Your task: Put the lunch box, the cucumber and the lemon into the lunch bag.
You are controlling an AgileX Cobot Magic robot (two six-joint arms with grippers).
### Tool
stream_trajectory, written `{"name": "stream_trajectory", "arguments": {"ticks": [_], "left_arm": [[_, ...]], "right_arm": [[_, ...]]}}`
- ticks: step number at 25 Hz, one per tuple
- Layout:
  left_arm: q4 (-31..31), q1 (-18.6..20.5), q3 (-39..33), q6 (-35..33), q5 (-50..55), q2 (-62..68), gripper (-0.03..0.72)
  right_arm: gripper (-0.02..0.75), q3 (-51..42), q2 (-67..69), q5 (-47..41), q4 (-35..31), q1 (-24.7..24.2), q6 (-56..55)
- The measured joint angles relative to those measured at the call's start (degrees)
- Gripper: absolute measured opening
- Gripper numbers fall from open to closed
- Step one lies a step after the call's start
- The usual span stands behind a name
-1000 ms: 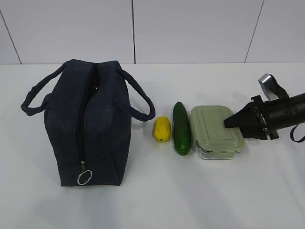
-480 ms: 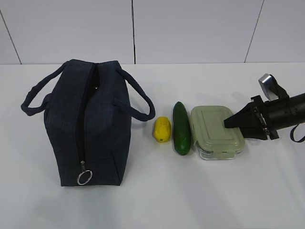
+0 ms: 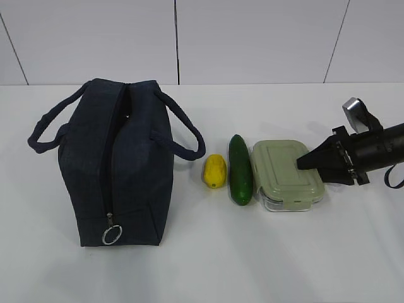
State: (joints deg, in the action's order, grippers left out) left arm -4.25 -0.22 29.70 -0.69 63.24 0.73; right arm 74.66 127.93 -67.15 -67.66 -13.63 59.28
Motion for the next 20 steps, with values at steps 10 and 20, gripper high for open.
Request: {"name": "stream_trajectory", "arguments": {"ticks": [10,20], "left_arm": [[0.0,0.0,0.0,0.0,0.0,0.0,0.245],[0.0,0.0,0.0,0.0,0.0,0.0,0.245]], "right_arm": [[0.361,0.1,0.0,0.0,0.1,0.0,-3.4],[0.360,0.1,0.0,0.0,0.1,0.0,-7.2]]}}
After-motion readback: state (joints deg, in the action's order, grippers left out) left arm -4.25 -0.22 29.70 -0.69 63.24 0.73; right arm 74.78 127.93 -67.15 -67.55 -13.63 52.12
